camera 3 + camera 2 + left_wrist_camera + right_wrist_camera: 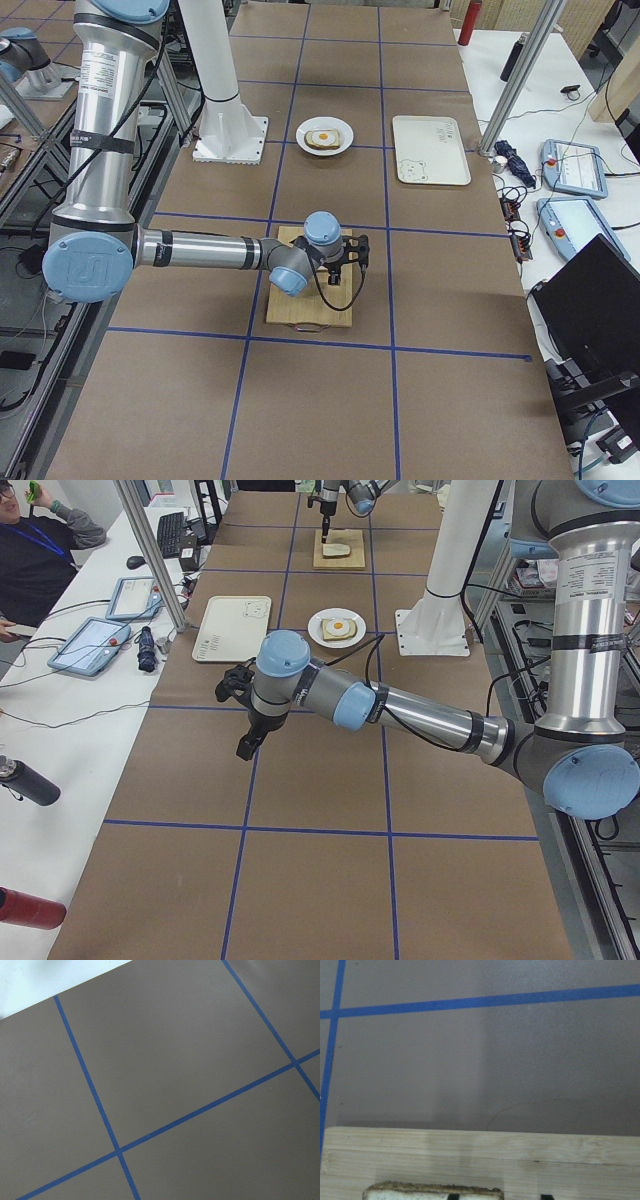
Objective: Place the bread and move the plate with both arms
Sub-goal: 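Lower the right gripper and grasp the edge of the plain bread slice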
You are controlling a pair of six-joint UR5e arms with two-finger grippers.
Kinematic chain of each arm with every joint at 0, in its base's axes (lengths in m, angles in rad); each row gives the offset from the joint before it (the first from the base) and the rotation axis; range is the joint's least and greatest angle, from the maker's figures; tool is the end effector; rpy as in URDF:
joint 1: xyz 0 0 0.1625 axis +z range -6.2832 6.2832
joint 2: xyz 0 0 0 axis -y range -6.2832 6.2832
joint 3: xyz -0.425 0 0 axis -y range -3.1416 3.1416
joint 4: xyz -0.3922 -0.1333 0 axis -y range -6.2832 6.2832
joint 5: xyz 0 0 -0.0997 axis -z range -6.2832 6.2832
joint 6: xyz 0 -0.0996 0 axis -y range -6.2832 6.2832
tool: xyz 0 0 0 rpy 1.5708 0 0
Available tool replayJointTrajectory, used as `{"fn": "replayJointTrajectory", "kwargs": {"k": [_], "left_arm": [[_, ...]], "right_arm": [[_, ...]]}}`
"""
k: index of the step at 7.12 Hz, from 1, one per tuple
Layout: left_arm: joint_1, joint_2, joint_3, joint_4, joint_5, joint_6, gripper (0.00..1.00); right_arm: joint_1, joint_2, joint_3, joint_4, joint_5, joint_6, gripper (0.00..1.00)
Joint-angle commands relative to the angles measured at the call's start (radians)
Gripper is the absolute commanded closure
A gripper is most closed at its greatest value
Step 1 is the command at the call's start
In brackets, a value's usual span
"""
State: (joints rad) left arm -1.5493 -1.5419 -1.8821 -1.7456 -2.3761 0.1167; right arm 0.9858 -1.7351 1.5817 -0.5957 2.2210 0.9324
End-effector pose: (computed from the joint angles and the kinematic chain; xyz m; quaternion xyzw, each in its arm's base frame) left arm -0.0511 -0.4855 0.4959 0.2264 0.3713 0.1505 0.8878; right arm -0.1843 -0.4105 0.6227 0.0732 -0.4729 0.0245 0.8777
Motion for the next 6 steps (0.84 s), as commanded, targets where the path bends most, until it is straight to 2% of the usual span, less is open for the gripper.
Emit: {"fn": "replayJointTrajectory", "kwargs": {"k": [1,3,4,6], "left_arm": [[0.000,0.000,0.001,0.000,0.000,0.000,0.02],[0.000,0.000,0.003,0.000,0.000,0.000,0.02],[0.000,0.000,0.003,0.000,0.000,0.000,0.02],[0.000,0.000,0.005,0.000,0.000,0.000,0.02]], "right_arm": [[-0.035,0.000,0.001,0.000,-0.018,0.000,0.43],[-0.048,0.000,0.003,0.002,-0.020,0.000,0.51],[-0.053,0.002,0.004,0.001,-0.020,0.000,0.61],[-0.061,0.002,0.014,0.000,-0.020,-0.004,1.00]]}}
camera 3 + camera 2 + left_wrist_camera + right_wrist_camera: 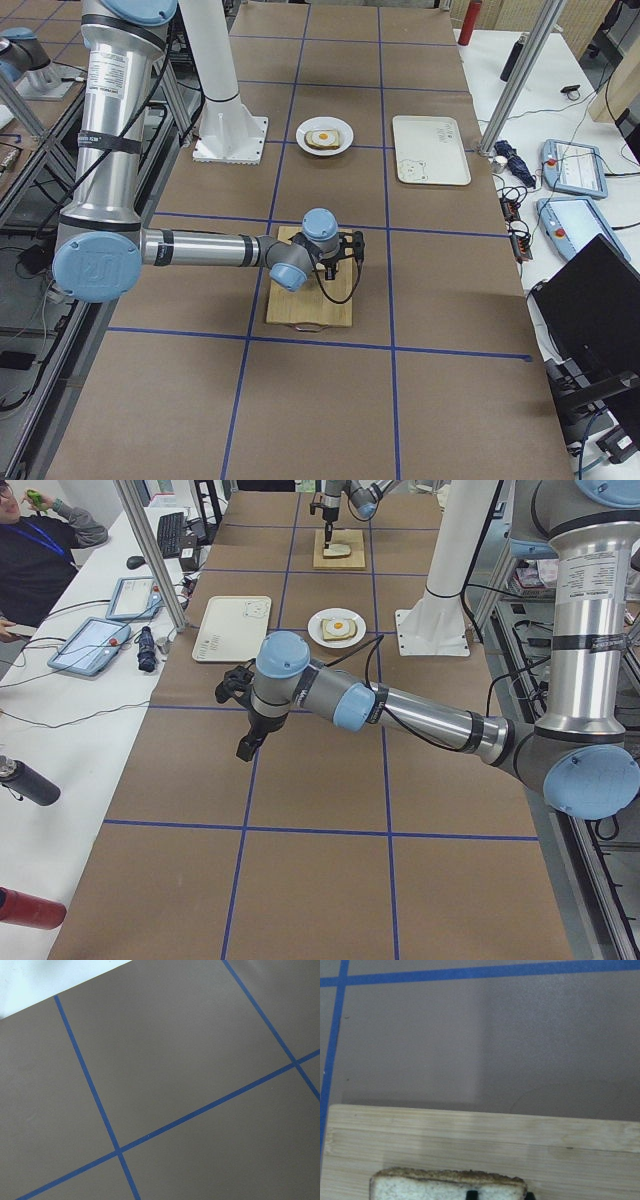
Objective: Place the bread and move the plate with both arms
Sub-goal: 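Lower the right gripper and grasp the edge of the plain bread slice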
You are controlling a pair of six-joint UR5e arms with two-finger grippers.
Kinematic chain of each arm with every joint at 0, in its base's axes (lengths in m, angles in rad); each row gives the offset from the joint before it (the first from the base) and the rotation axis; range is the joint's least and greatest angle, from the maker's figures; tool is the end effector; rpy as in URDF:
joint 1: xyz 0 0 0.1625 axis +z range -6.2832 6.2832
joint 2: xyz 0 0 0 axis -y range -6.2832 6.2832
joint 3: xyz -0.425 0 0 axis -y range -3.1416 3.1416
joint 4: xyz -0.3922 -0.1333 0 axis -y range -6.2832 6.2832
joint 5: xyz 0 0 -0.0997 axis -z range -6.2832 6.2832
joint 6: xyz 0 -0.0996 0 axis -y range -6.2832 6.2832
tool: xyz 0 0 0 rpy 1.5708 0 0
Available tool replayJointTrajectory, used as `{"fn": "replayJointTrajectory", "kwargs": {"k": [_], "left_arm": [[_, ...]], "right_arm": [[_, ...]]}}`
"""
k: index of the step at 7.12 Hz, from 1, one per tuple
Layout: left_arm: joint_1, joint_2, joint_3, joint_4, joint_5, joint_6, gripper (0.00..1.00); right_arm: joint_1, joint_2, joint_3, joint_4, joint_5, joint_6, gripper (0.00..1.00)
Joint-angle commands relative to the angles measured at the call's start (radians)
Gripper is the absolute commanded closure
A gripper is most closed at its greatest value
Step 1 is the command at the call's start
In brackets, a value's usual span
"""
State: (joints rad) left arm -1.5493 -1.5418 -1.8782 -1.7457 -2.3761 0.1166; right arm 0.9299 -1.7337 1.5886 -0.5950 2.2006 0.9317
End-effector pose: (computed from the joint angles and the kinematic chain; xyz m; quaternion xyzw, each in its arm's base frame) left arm -0.0511 -0.4858 0.4979 0.2247 0.3716 0.1497 0.8883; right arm -0.2067 -0.4020 0.6192 0.0705 -0.4717 0.0024 0.8789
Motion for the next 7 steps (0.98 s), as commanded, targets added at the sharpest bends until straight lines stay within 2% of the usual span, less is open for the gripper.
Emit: {"fn": "replayJointTrajectory", "kwargs": {"k": [1,7], "left_arm": [[0.000,-0.001,0.002,0.000,0.000,0.000,0.02],[0.000,-0.001,0.002,0.000,0.000,-0.002,0.02]], "right_arm": [[-0.003,-0.003,0.020,0.000,0.002,-0.011,1.00],[0.016,-0.014,0.056,0.001,0.048,-0.016,1.00]]}}
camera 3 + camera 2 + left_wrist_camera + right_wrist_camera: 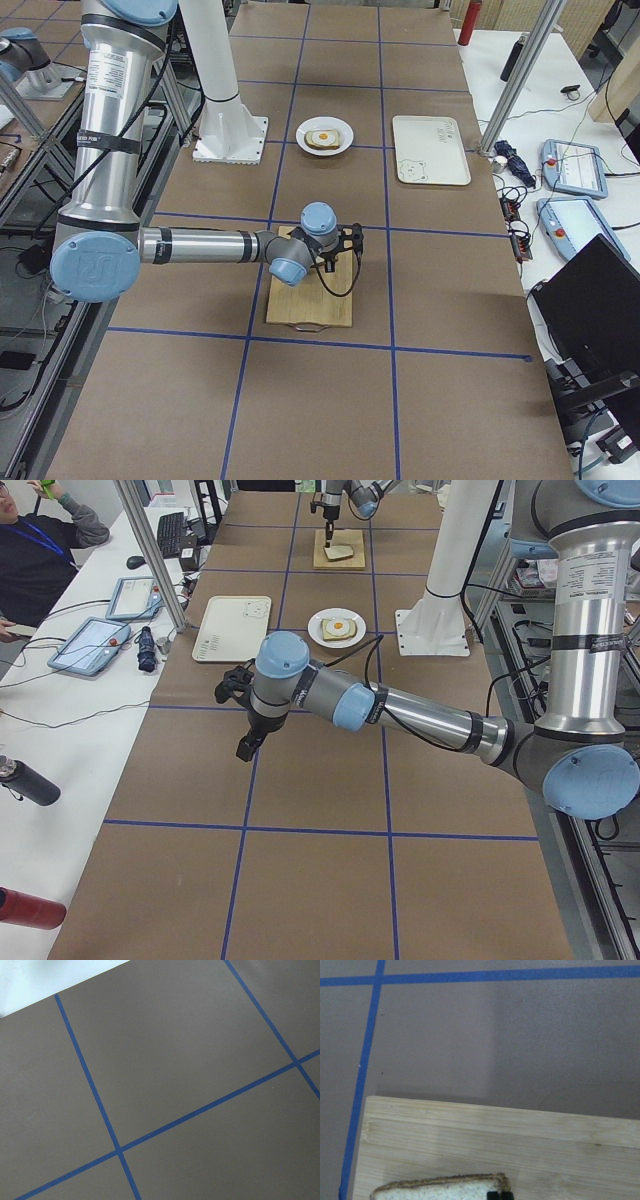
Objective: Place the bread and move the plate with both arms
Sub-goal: 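Lower the right gripper and grasp the edge of the plain bread slice, then lift the bread slice with the right gripper and carry it toward the plate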
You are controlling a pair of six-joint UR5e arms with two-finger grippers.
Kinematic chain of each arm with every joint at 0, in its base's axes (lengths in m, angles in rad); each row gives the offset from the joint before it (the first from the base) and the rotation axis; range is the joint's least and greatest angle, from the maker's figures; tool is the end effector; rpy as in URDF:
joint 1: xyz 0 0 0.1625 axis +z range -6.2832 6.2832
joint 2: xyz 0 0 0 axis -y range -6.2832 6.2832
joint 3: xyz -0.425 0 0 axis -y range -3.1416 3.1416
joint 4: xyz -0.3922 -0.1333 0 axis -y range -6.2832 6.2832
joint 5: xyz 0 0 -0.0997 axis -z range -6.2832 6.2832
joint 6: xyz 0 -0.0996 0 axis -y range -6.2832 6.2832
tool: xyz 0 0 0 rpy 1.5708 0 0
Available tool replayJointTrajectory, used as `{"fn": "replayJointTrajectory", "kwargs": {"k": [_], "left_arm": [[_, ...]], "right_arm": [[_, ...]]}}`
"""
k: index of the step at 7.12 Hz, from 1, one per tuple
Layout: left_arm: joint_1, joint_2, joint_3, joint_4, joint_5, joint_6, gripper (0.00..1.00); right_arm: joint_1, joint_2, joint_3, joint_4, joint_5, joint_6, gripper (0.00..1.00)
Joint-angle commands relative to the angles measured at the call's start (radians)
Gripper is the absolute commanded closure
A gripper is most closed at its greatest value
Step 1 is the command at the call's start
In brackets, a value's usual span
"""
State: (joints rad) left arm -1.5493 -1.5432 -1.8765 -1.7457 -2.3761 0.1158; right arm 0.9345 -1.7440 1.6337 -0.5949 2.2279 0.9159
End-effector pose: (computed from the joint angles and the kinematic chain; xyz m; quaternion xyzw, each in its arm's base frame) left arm -0.0510 -0.4865 0.4981 0.2244 0.3717 0.1493 0.8884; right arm -0.2039 -0.3980 0.5995 0.0781 -0.4871 -0.0143 0.8697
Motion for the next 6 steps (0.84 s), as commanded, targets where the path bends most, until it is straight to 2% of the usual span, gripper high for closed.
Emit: {"fn": "replayJointTrajectory", "kwargs": {"k": [1,2,5,6], "left_arm": [[0.001,0.000,0.000,0.000,0.000,-0.001,0.02],[0.002,0.000,-0.003,0.000,0.000,-0.002,0.02],[0.002,0.000,-0.004,0.000,0.000,-0.002,0.02],[0.002,0.000,-0.003,0.000,0.000,-0.002,0.02]], "right_arm": [[0.041,-0.003,0.011,0.009,0.062,-0.002,1.00],[0.076,-0.005,0.005,0.044,0.120,-0.002,1.00],[0.239,-0.002,0.006,0.047,0.323,-0.002,1.00],[0.260,0.001,0.005,0.046,0.349,0.001,1.00]]}}
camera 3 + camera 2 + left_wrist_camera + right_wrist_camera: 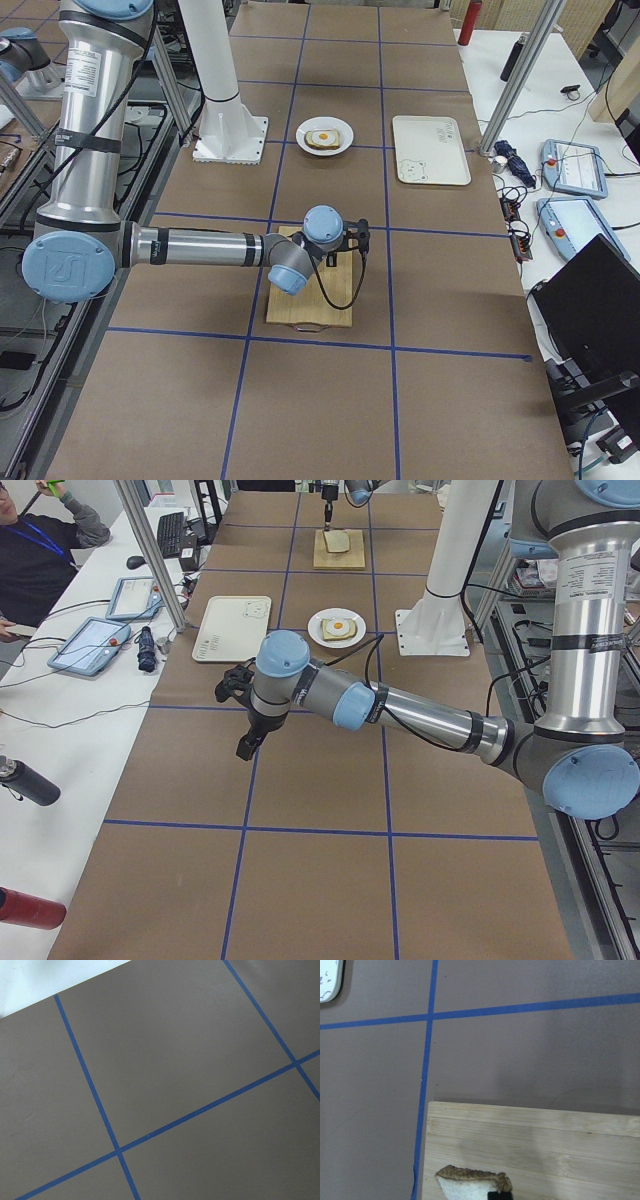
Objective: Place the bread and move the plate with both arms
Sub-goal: 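Lift the bread slice with the right gripper and carry it toward the plate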
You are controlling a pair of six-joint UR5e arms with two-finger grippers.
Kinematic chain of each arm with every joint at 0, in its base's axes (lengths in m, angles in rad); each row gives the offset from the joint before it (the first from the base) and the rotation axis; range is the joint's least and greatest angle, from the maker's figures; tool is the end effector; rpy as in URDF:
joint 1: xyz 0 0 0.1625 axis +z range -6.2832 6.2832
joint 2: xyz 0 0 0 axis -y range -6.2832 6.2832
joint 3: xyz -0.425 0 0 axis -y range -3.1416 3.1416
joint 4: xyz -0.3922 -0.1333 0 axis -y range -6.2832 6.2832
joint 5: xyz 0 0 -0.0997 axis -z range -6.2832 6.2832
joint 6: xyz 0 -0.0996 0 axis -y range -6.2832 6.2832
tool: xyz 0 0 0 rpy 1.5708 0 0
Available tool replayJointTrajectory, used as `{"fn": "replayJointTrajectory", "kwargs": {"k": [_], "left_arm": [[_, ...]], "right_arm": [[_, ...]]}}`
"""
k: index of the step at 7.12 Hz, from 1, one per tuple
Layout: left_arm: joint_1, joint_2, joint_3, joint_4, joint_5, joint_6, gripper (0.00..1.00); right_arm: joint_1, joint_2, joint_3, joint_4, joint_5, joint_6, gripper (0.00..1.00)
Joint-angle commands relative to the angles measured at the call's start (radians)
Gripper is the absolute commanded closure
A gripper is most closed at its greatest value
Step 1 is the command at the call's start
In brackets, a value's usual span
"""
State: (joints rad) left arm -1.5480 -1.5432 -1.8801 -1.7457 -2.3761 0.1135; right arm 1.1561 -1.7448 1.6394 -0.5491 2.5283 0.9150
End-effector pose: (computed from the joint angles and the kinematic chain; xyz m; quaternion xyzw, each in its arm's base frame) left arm -0.0504 -0.4862 0.4963 0.2253 0.3719 0.1495 0.8880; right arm -0.1228 -0.4077 0.5781 0.0541 -0.5674 -0.0003 0.8217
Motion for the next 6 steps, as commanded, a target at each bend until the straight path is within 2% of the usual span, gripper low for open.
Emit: {"fn": "replayJointTrajectory", "kwargs": {"k": [1,4,5,6], "left_arm": [[0.000,0.000,0.003,0.000,-0.002,0.000,0.02],[0.000,0.000,0.013,0.002,-0.002,-0.015,0.02],[0.000,0.000,0.015,0.002,-0.002,-0.027,0.02],[-0.001,0.000,0.018,0.002,-0.002,-0.064,0.02]], "right_arm": [[0.051,0.020,0.002,-0.002,0.070,0.007,1.00],[0.051,0.198,0.011,-0.011,0.078,0.019,1.00],[0.010,0.273,0.017,-0.011,0.069,0.095,1.00],[-0.057,0.348,0.034,-0.011,0.005,0.208,1.00]]}}
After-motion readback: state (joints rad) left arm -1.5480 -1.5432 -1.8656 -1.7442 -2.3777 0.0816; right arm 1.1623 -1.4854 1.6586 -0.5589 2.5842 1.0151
